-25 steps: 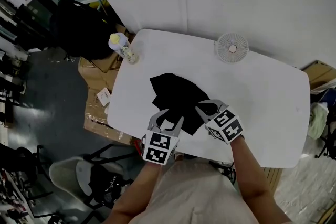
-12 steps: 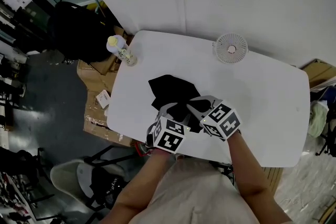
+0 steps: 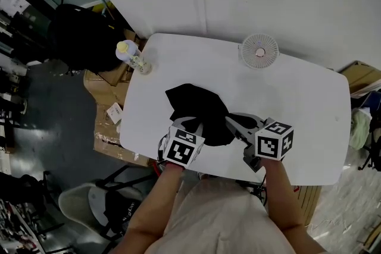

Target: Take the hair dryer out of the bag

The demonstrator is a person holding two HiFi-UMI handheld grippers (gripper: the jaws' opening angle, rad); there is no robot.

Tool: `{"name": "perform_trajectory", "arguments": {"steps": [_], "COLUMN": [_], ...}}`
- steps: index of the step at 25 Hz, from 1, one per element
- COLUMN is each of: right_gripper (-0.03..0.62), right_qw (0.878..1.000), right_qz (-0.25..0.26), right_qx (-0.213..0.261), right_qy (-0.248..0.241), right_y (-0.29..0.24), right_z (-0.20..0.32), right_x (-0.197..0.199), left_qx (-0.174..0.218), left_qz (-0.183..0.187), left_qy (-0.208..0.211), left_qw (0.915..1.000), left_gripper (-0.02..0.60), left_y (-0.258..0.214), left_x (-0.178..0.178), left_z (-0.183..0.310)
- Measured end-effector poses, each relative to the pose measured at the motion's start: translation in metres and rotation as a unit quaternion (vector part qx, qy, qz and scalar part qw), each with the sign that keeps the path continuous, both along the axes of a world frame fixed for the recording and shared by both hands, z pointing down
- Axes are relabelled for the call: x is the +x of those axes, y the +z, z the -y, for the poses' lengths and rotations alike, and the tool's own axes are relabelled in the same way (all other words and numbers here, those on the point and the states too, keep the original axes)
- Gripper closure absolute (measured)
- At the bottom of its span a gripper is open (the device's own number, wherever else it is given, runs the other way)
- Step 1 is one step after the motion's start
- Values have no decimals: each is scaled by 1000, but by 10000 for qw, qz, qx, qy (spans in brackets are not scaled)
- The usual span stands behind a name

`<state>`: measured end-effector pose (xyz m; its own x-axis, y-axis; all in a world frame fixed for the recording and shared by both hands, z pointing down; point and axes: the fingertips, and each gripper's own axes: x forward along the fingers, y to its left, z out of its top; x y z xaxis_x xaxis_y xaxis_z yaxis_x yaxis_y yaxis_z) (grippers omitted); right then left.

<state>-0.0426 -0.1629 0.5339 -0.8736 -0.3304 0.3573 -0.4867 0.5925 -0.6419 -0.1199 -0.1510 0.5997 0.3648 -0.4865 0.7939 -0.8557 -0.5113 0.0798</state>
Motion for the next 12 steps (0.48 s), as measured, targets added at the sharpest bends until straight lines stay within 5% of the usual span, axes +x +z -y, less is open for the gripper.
{"name": "perform_trajectory", "arguments": {"steps": [2,5,12], "right_gripper": [563,565,563], "right_qw": [9997,9928,9535], "right_qz": [-161,-1033,-2525], "right_qx": [-105,230,1251], "right_qy": [-154,-564,-1073], "right_y": [10,39,81], "right_z": [-16,-31,-29], "right_x": [5,1,-6], "left_qx": [-28,-65,-53], "left_qz": [-80,-172,-316], "left_qy": [-4,25,76], "left_qw": [10000,9998,9995], "left_gripper": [538,538,538], "left_y": [-1,-1,3], "left_x": [2,5,15], "left_z": [2,4,14]}}
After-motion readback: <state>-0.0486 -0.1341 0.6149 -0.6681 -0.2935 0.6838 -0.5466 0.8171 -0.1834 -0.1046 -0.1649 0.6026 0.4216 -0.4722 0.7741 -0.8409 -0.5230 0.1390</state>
